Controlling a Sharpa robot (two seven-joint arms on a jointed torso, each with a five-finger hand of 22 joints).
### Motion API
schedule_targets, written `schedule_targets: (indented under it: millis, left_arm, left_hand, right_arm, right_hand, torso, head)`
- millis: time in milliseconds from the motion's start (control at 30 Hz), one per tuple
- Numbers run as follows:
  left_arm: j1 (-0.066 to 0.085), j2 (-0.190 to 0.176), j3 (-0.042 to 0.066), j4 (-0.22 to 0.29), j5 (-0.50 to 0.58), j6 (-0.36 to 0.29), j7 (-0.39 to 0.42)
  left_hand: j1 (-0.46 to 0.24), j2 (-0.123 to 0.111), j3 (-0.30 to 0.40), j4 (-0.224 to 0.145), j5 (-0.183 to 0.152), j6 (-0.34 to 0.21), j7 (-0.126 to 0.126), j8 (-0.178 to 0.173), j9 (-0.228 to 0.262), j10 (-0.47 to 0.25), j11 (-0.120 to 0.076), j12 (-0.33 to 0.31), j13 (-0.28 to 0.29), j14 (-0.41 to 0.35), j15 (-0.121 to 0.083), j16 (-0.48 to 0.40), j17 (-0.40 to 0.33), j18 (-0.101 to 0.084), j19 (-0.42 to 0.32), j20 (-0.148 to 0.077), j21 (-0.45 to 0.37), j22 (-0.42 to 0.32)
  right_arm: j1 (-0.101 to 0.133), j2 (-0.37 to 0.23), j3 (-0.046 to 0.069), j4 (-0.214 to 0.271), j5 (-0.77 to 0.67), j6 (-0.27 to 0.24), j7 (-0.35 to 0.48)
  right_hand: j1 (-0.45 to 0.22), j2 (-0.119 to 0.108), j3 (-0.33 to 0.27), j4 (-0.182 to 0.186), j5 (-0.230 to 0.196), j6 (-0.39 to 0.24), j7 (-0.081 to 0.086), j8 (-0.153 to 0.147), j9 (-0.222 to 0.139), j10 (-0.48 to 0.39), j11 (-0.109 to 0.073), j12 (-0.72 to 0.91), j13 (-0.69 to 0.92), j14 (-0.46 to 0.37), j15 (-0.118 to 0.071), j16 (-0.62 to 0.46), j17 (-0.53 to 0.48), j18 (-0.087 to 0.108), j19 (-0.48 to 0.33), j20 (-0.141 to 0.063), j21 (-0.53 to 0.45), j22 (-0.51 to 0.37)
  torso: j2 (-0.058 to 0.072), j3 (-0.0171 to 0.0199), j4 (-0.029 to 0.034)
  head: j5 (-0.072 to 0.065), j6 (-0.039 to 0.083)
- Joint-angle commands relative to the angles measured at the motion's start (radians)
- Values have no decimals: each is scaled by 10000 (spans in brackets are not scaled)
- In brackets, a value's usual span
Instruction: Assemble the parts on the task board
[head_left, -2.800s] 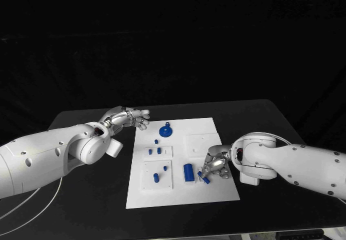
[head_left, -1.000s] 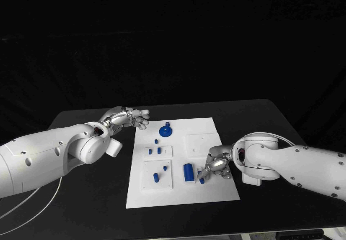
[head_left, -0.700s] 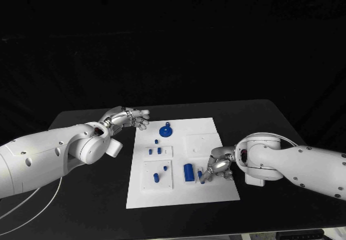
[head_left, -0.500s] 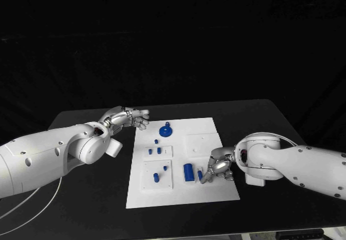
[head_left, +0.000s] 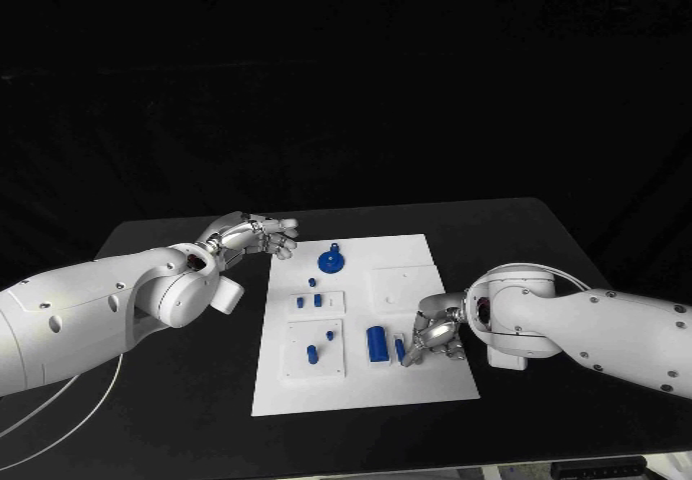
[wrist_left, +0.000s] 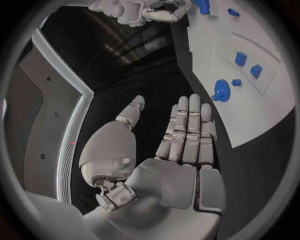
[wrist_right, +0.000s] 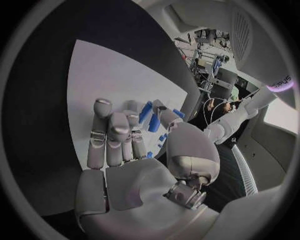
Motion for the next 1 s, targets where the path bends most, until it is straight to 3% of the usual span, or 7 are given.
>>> schedule_targets:
  millis: [33, 200, 433, 1000]
  left_arm:
    - [3, 25, 5, -27, -11, 141, 71]
    - [4, 22, 5, 32, -10, 191, 58]
    - [4, -10, 5, 21, -9, 164, 52]
    - [4, -2, 5, 7, -9, 171, 40]
  left_hand:
    - [-23, 115, 7, -46, 13, -30, -12, -12, -10, 47, -6, -43, -12, 96, 8, -66, 14, 146, 41, -15, -58, 9]
    - [-99, 148, -6, 7, 14, -28, -11, -10, -13, 59, -10, -39, -13, 97, 11, -87, 33, 142, 45, -12, -75, 17]
    - [-100, 146, -5, 7, 15, -28, -13, -9, -14, 60, -12, -39, -13, 97, 10, -93, 38, 143, 43, -13, -80, 19]
    - [-77, 148, 7, -7, 17, -26, -16, -7, -15, 62, -15, -38, -14, 98, 8, -105, 50, 146, 41, -16, -90, 26]
  right_arm:
    - [-7, 23, 1, -65, -172, -416, 16]
    - [-7, 61, 1, -158, -250, -565, -101]
    - [-7, 168, 1, -276, -252, -556, -123]
    - [-97, 357, -3, -423, -657, -252, -242]
  right_hand:
    - [60, 12, 68, 68, -35, 54, 22, 11, -5, 27, -33, -53, 15, 31, -62, -6, 9, 155, 82, 7, -51, 78]
    - [-83, 181, 222, 387, -4, 59, 24, 5, -33, 36, -29, -59, 19, 39, -59, -3, 13, 155, 91, 20, -59, 78]
    - [-61, 157, 281, 418, -7, 60, 25, 4, -43, 36, -30, -58, 24, 40, -60, -1, 15, 155, 90, 15, -56, 86]
    - [139, 103, 429, 325, 12, 60, 28, 4, -67, 33, -26, -56, 39, 42, -56, 0, 18, 155, 85, 7, -41, 112]
  torso:
    - [7, 3, 3]
    - [8, -3, -8]
    - [-1, 13, 4]
    - [4, 10, -4]
  head:
    - [-18, 1]
    - [-23, -19]
    - [-16, -29]
    - [-36, -69]
